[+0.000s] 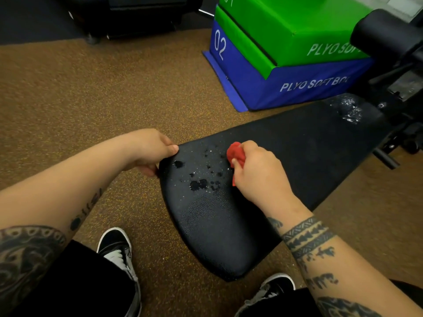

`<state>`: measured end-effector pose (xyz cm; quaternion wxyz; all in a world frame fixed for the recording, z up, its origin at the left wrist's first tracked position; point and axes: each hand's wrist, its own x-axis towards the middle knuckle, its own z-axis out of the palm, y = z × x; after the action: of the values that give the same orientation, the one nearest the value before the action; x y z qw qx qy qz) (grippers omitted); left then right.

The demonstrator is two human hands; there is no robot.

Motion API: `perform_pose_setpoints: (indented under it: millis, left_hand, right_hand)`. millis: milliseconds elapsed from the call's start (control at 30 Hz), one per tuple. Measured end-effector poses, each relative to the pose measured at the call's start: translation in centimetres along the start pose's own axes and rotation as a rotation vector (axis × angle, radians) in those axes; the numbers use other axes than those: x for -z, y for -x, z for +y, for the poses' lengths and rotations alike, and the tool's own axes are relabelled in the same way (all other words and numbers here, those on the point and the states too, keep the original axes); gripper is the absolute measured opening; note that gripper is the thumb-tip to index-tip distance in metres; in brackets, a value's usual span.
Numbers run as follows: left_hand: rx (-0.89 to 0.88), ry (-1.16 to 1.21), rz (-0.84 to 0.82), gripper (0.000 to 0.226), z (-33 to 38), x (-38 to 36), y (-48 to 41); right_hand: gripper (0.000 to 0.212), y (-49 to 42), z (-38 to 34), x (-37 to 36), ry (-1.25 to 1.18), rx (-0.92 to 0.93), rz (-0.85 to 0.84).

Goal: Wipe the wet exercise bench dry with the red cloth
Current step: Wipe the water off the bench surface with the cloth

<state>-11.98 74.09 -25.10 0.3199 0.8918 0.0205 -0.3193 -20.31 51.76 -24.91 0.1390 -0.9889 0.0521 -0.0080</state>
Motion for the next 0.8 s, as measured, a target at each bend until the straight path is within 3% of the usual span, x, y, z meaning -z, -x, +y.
perform_pose_setpoints:
  millis: [67,200,300,400,533,600,700,800]
  left_hand:
    - [0.009,0.010,-0.005,0.027,0.0,0.1,-0.2]
    - [0.035,0.053,-0.043,0.028,-0.1,0.3,-0.5]
    - [0.054,0.100,-0.084,0.029,-0.6,0.6,-0.8]
    - [0.050,0.122,-0.093,0.028,-0.7,0.7,-0.9]
    - [0.049,0.125,-0.110,0.025,-0.7,0.8,-1.2]
    - [0.055,0.114,-0.107,0.023,-0.6,0.9,-1.1]
    - [0.055,0.098,-0.100,0.023,-0.3,0.8,-1.0]
    - [0.051,0.091,-0.094,0.028,-0.3,0.9,-1.0]
  right_hand:
    - [0.022,0.4,-0.4,-0.3,-0.104,0.009,0.007]
    - [0.017,0.0,-1.7,-1.3,-0.539,-0.078,-0.013]
    - [0.025,-1.3,-0.9,-0.4,-0.701,-0.128,0.159]
    - [0.032,-1.6,1.5,1.8,-0.495,-0.196,0.168]
    - [0.044,0.5,1.4,0.4,-0.142,-0.167,-0.043]
    - [0.055,1.3,0.4,-0.4,-0.095,-0.146,-0.070]
    - [0.046,1.4,0.3,-0.6,-0.046,-0.107,-0.021]
    - [0.034,1.5,0.2,-0.1,-0.190,-0.042,-0.131]
